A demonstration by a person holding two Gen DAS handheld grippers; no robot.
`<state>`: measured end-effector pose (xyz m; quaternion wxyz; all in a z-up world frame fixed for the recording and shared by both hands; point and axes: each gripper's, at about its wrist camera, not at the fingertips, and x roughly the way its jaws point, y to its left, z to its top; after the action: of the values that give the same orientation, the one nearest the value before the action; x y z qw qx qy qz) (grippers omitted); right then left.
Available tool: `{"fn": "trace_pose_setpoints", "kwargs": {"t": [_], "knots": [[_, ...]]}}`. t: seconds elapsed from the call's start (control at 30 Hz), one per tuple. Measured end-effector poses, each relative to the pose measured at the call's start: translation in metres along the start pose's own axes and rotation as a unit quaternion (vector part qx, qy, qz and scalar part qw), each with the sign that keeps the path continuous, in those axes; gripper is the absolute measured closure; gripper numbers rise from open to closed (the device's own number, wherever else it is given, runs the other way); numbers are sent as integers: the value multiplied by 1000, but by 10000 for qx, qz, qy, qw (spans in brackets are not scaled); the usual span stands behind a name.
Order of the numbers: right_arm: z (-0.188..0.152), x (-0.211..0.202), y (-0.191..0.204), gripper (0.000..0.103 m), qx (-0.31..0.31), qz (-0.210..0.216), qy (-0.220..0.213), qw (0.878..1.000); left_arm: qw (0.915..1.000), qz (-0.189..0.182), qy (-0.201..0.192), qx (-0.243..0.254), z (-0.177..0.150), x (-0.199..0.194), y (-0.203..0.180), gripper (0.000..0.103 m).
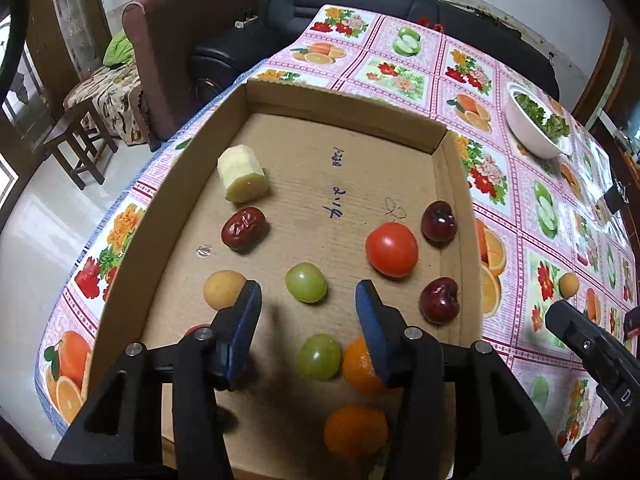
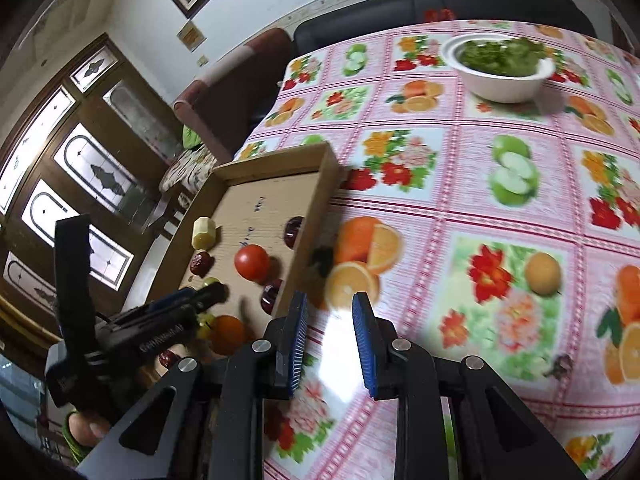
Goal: Organize fruits
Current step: 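Open the left tool to drop the green tomato while the right tool releases the grape, then withdraw both open tools up and away from the box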
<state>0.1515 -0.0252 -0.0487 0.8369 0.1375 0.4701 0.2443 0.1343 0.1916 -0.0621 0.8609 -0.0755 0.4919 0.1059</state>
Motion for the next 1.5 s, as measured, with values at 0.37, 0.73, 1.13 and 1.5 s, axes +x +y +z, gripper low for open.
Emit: {"fn": "trace_pose_setpoints", "kwargs": {"t": [0.37,0.73,1.13,1.5], "knots": [[-17,-25,-32,78,265,-223,-131,9993,9999,14,-168,35,-7,-21,-3,55],[-38,-42,-55,73,446,-359,-148,9983,9997,-135,-201,-30,-19,-37,5,52],[-57,-56,-76,73,604,-542,-186,9965,9978,-640,-64,179,-46,-53,0,52],[-75,-76,-95,73,701,-802,-266,9939,9920,-1148,-67,528,-61,-72,-33,52]]}}
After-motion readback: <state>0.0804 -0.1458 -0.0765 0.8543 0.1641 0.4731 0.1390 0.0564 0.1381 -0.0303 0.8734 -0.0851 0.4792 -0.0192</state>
